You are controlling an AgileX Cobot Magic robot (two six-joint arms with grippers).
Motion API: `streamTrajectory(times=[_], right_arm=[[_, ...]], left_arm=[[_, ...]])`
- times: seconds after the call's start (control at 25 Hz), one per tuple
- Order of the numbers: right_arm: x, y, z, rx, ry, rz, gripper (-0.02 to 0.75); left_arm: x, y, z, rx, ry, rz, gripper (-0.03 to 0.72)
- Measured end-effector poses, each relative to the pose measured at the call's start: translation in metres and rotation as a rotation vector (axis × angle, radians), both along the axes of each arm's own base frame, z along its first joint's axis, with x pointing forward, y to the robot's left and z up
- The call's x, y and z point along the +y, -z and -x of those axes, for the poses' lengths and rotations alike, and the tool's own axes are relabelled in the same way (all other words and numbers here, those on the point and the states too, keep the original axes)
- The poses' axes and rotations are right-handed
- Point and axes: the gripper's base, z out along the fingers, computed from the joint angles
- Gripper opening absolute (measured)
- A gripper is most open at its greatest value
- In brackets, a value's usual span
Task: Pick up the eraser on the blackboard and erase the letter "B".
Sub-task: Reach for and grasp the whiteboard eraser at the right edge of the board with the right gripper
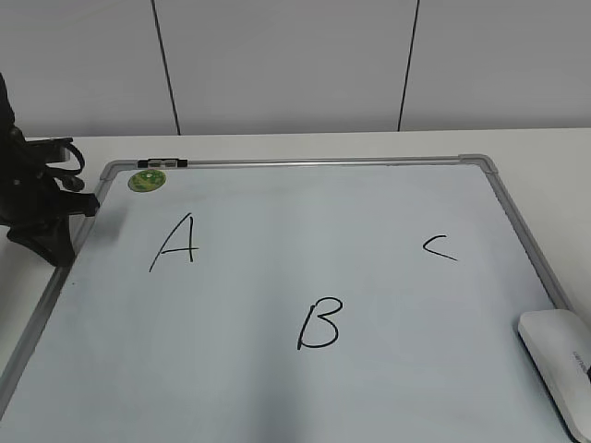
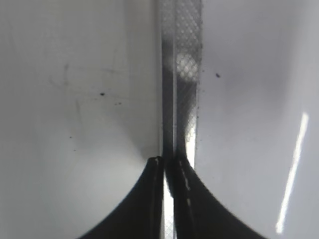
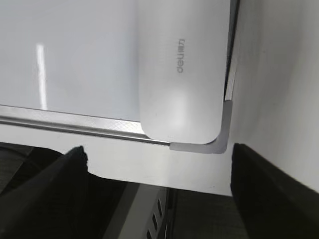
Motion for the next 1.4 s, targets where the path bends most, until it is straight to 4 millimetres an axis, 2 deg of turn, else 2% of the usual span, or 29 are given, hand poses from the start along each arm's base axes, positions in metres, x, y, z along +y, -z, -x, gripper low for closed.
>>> streamTrajectory(times=[0.32,0.6,0.88,1.4], right_arm=[[-0.001,0.018,-0.031,0.04,0.016,0.004,0.673],[0.011,0.034,-0.052,0.077,0.017,0.075,0.667],[0.011,0.053,-0.064,0.105,0.041,0.108,0.661],[0.012,0.077,-0.073,0.146,0.044,0.115,0.65]], left_arm=[[0.0,0.0,0.0,0.0,-0.001,0.002,0.021],[0.0,0.0,0.0,0.0,-0.001,0.001,0.021],[0.0,0.0,0.0,0.0,-0.001,0.001,0.021],[0.0,0.0,0.0,0.0,-0.001,0.001,0.021]])
